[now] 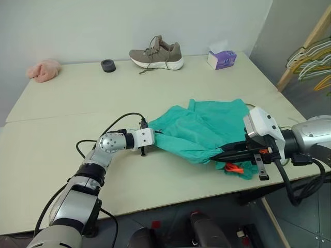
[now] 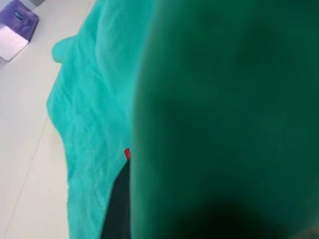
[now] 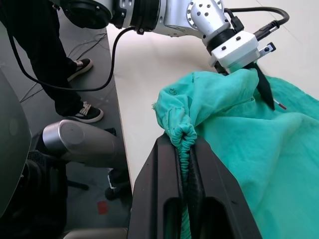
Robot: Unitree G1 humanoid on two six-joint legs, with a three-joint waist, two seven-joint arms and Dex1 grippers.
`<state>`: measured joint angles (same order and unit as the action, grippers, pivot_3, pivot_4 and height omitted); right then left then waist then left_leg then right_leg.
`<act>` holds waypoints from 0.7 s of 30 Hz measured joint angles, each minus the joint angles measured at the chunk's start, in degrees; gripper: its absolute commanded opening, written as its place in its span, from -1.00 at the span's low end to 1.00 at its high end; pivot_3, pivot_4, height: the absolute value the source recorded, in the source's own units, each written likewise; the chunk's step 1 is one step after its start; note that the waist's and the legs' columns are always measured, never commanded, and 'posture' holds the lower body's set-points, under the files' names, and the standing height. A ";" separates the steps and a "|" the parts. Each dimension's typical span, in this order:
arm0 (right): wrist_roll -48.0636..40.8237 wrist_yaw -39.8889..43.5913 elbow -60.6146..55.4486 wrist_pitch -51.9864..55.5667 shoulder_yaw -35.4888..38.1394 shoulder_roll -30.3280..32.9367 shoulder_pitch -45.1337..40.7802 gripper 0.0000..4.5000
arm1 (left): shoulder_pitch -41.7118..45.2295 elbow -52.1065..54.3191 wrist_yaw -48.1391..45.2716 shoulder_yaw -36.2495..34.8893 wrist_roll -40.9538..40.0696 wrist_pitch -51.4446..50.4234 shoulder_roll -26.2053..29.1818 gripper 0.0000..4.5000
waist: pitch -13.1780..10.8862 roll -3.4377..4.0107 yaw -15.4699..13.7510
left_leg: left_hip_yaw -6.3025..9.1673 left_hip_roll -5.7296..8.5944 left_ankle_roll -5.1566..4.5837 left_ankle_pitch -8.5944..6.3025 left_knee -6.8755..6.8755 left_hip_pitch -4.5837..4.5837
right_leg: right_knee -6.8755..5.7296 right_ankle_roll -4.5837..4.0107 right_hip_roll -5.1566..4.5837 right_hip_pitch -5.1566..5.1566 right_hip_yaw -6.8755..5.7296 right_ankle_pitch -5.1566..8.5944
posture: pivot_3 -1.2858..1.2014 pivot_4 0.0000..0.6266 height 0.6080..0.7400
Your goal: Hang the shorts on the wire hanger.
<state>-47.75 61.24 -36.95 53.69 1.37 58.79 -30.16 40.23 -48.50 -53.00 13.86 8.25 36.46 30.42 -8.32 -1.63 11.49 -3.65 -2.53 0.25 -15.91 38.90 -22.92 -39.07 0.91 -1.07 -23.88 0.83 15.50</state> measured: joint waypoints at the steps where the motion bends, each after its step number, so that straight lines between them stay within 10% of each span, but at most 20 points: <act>1: 0.73 0.24 0.52 -0.54 -0.19 0.69 0.18 -1.00 | -0.46 1.00 -1.15 -0.05 -0.57 -0.50 0.97 -1.00 | 0.00 0.00 0.10 | 0.00 -0.01 0.00 0.00 0.00 0.01 | 0.00 0.00 0.00 0.00 0.00 0.00 | -0.16 -0.63 1.00; 12: 21.07 9.57 27.21 -20.13 -11.63 0.66 -8.55 -1.00 | -21.29 54.09 -21.69 -6.20 -33.38 -52.70 21.40 -1.00 | -0.02 0.07 -0.12 | -0.01 -0.02 0.01 0.01 0.01 0.19 | -0.02 0.13 -0.04 0.12 0.04 0.08 | -0.08 -0.68 1.00; 16: 31.66 9.92 45.36 -30.41 -17.35 -7.94 -19.57 -1.00 | -16.99 56.87 -14.22 -8.51 -38.44 -63.54 15.12 -1.00 | -0.03 0.07 -1.27 | 0.07 0.10 -0.25 0.18 0.02 0.49 | -0.01 0.23 0.12 0.46 -0.03 0.00 | -0.07 -0.73 1.00; 21: 51.68 -4.41 83.41 -56.70 -26.30 -27.09 -45.05 -1.00 | 7.69 31.28 8.54 -9.15 -28.30 -61.05 0.44 -1.00 | -0.01 0.08 -1.94 | 0.06 0.18 -0.08 0.47 0.00 0.13 | -0.01 -0.06 0.23 0.07 0.08 -0.45 | -0.06 -0.77 1.00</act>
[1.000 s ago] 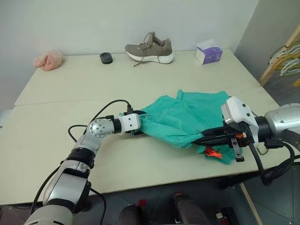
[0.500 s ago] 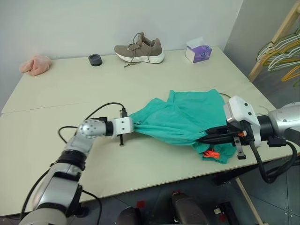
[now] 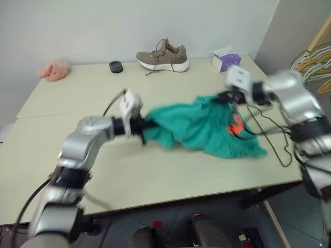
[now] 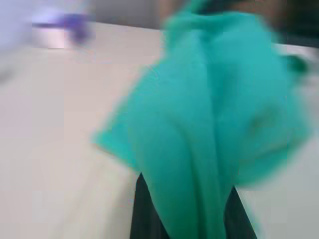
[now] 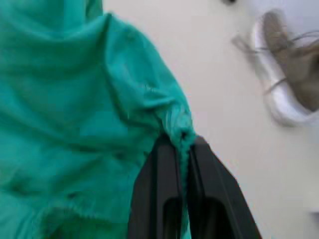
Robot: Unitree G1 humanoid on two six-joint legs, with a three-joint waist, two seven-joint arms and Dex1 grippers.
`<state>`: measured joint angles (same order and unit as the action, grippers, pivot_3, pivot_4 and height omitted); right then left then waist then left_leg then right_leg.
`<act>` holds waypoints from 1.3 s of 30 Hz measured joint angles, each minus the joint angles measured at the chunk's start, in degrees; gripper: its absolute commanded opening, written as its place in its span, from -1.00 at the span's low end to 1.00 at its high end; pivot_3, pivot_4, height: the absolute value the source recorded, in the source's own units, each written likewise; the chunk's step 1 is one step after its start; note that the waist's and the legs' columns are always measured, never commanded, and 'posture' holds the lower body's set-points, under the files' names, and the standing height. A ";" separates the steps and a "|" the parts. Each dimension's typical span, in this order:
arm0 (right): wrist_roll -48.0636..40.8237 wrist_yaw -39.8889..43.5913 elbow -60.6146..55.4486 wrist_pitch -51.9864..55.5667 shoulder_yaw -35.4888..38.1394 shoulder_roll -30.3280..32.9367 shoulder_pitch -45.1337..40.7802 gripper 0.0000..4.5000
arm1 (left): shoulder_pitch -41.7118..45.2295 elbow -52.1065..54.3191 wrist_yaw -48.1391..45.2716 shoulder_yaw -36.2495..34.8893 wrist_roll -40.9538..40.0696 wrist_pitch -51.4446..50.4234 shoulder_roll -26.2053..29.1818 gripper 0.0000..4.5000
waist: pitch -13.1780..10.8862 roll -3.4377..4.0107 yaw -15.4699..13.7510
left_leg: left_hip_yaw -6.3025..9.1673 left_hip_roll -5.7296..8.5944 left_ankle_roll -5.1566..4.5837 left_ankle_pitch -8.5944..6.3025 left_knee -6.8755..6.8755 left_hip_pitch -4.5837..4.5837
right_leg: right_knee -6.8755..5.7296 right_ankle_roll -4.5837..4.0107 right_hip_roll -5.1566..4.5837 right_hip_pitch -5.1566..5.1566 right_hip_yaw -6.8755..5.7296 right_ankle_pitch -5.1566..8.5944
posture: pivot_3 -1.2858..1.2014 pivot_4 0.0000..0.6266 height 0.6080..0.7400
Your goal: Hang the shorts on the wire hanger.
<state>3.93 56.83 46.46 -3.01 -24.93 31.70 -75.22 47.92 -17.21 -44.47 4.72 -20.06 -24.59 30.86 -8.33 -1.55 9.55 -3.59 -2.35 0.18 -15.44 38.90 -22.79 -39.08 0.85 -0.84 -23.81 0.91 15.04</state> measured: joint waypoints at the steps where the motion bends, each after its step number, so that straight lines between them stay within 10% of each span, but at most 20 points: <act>1: 3.26 -5.11 5.72 -5.03 -1.18 -2.58 -4.64 -1.00 | 5.58 -7.25 4.02 -0.10 2.64 3.27 -0.59 -1.00 | 0.02 -0.02 0.01 | -0.05 -0.03 0.38 0.22 0.02 -0.21 | -0.15 0.03 -0.11 -0.30 0.03 -0.08 | -0.06 -0.78 1.00; 6: 14.98 -31.29 20.53 -22.30 -1.92 -6.68 -20.57 -1.00 | 26.24 -34.74 17.21 -1.03 15.33 24.13 5.38 -1.00 | 0.18 0.01 0.59 | -0.48 -0.15 0.84 0.31 -0.11 -1.89 | -0.46 0.11 -0.41 -2.40 0.10 -0.03 | -0.06 -0.77 1.00; 12: 14.65 -38.27 19.66 -40.33 3.50 -3.07 -21.85 -1.00 | 31.08 -27.97 18.11 2.19 28.67 43.97 18.59 -1.00 | 0.27 -0.03 1.01 | -0.63 -0.09 0.89 0.29 -0.81 -1.95 | -0.34 0.19 -0.56 -2.55 0.02 0.03 | -0.03 -0.75 1.00; 25: 4.12 -6.74 -2.50 -52.66 -1.16 0.72 25.39 -1.00 | -40.06 26.31 -15.62 -3.44 1.75 -0.65 28.06 -1.00 | 0.80 0.05 -0.45 | -0.85 -0.28 0.40 0.25 -0.29 0.36 | -0.82 -0.03 -0.29 -0.41 0.52 0.00 | -0.02 -0.76 1.00; 39: -9.56 15.88 -41.38 -24.13 -2.50 17.63 46.43 -1.00 | -54.77 42.88 -26.39 -5.95 -6.90 -7.70 33.95 -1.00 | 1.03 -0.03 -4.98 | -0.59 -0.22 0.40 0.23 -0.03 0.44 | -0.84 -0.19 -0.09 -0.18 0.19 0.23 | -0.05 -0.74 1.00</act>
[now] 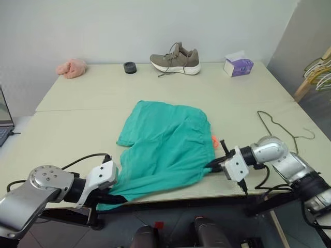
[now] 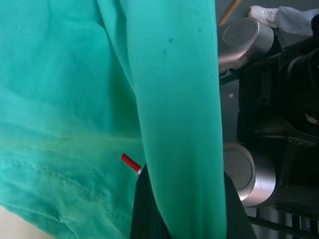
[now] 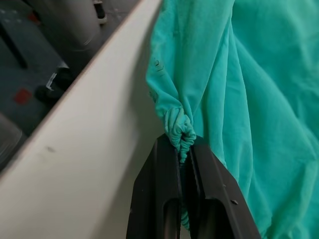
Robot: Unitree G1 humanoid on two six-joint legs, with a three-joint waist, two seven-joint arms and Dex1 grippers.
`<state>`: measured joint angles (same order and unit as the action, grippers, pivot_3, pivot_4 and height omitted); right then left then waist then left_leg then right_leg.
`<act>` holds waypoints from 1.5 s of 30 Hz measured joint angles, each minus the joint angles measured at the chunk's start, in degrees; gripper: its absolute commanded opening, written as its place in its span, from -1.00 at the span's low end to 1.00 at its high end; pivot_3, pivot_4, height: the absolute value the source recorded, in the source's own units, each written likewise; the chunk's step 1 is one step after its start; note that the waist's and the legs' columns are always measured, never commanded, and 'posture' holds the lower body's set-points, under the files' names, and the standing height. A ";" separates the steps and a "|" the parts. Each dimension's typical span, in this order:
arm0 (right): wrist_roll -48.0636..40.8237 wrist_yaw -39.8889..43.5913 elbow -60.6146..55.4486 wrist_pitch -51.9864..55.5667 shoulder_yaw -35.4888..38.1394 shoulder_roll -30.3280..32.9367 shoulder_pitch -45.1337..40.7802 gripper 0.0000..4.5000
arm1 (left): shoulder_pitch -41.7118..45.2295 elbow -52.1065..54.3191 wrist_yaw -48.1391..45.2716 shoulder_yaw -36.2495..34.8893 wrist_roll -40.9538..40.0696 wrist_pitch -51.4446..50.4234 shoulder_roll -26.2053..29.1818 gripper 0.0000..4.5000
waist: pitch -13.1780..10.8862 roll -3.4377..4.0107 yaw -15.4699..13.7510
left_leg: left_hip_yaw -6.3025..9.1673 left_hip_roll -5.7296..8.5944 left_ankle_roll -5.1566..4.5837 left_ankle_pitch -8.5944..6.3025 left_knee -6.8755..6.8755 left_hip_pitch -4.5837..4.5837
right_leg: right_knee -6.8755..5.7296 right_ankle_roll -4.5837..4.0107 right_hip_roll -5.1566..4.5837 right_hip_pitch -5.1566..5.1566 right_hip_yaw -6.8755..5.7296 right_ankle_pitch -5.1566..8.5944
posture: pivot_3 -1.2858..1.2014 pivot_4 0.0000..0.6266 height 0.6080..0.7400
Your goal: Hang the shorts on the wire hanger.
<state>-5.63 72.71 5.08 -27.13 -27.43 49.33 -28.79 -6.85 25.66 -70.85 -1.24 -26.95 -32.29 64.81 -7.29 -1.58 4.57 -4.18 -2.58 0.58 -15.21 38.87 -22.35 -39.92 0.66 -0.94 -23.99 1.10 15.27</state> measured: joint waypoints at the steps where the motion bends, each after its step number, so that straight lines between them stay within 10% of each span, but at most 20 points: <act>1: -0.27 0.35 -1.53 2.09 0.75 0.51 0.69 -1.00 | 0.38 -0.04 0.07 0.67 0.17 0.03 -0.17 -1.00 | 0.04 -0.05 0.02 | 0.00 -0.01 0.00 0.00 0.00 0.00 | 0.00 -0.01 0.10 0.00 0.00 0.00 | -0.06 -0.74 1.00; 8: -0.13 1.60 -5.57 10.64 1.82 0.54 2.49 -1.00 | 1.79 -0.32 -0.29 3.33 1.46 0.55 -0.96 -0.81 | 0.07 -0.10 0.17 | 0.01 -0.06 0.00 -0.01 -0.02 -0.03 | 0.01 -0.06 0.19 -0.04 0.01 0.01 | -0.06 -0.74 1.00; 20: -6.01 10.09 -14.86 22.02 4.06 5.19 5.18 0.87 | -7.51 0.65 -6.12 0.71 -0.10 5.23 -0.13 0.72 | 0.11 -0.17 0.06 | 0.02 -0.08 -0.01 -0.02 -0.02 -0.03 | 0.03 -0.06 0.19 -0.04 -0.09 0.11 | -0.06 -0.73 1.00; 32: -24.91 0.83 -26.36 50.59 17.60 3.34 8.20 0.89 | -5.36 -4.14 -7.08 -7.16 -7.30 6.15 -4.73 0.87 | 0.15 -0.24 0.02 | 0.14 -0.09 0.00 -0.03 -0.03 -0.06 | 0.03 -0.02 0.11 -0.02 -0.11 0.21 | -0.07 -0.69 1.00; 45: -22.36 -39.17 -22.29 64.18 38.14 -8.30 14.78 0.89 | 23.38 -4.24 12.12 -3.67 -13.96 -2.71 -21.04 0.87 | 0.24 -0.39 -0.11 | 0.20 0.03 0.00 -0.02 0.00 -0.17 | 0.06 -0.12 0.17 0.02 -0.07 0.08 | -0.11 -0.66 1.00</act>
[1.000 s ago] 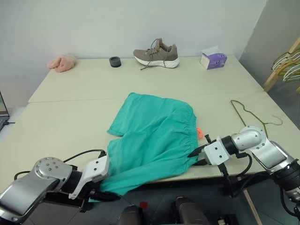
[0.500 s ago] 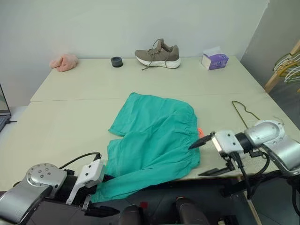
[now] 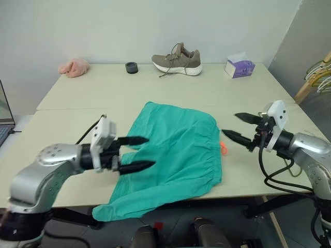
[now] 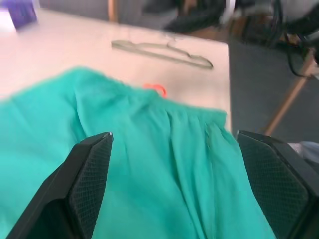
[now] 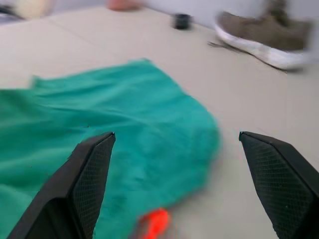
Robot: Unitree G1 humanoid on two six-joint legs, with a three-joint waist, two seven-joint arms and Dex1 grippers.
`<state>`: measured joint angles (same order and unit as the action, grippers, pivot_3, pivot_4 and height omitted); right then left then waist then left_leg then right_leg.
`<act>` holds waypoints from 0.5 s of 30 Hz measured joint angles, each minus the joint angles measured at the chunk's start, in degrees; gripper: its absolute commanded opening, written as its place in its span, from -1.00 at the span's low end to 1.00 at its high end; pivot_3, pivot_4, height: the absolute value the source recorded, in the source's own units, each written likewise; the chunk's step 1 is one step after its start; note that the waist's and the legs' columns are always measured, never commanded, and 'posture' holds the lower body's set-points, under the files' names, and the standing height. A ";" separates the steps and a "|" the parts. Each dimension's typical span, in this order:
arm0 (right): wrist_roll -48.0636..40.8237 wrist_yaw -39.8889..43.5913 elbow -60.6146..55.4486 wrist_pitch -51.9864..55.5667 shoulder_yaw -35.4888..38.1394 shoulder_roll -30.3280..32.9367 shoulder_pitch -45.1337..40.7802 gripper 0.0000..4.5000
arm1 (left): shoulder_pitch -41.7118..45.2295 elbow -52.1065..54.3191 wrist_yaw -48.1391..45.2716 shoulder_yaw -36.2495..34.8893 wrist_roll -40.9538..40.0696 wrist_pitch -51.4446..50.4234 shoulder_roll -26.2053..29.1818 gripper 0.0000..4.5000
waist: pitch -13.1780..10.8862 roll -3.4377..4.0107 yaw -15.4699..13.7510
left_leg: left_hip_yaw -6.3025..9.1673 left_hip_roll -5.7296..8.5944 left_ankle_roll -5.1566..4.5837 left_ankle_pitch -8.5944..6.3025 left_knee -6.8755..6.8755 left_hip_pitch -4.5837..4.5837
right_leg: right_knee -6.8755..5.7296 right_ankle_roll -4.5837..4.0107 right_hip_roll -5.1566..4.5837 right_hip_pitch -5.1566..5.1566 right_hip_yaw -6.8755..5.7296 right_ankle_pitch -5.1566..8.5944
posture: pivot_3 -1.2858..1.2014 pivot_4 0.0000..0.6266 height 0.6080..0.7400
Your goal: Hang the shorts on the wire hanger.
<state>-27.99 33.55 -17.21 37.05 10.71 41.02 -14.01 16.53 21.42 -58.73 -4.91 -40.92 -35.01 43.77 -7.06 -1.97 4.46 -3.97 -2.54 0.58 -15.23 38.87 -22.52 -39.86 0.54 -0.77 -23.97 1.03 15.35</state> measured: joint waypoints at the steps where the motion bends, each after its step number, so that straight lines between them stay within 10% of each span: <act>1: 1.96 -3.09 1.29 0.32 0.47 -0.61 0.41 0.89 | 1.94 -0.35 0.78 1.12 0.83 0.08 -0.92 0.87 | 0.00 0.00 0.22 | 0.00 0.00 0.00 0.00 0.00 0.00 | 0.00 0.01 0.02 0.00 0.01 0.00 | -0.11 -0.66 1.00; 15: 11.42 -19.48 31.73 4.89 8.32 -3.28 -6.88 0.89 | 17.48 -6.39 -4.60 13.22 7.79 1.64 -4.63 0.87 | -0.09 0.16 3.35 | 0.04 -0.06 -0.01 -0.01 -0.12 -0.01 | 0.22 0.03 0.46 -0.04 0.15 0.05 | -0.14 -0.61 1.00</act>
<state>-16.57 14.06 14.52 41.94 19.03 37.74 -20.89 34.01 15.03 -63.33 8.32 -33.13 -33.36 39.15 -7.15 -1.81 7.81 -3.93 -2.60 0.57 -15.24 38.75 -22.54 -39.64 0.57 -0.30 -24.01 1.18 15.40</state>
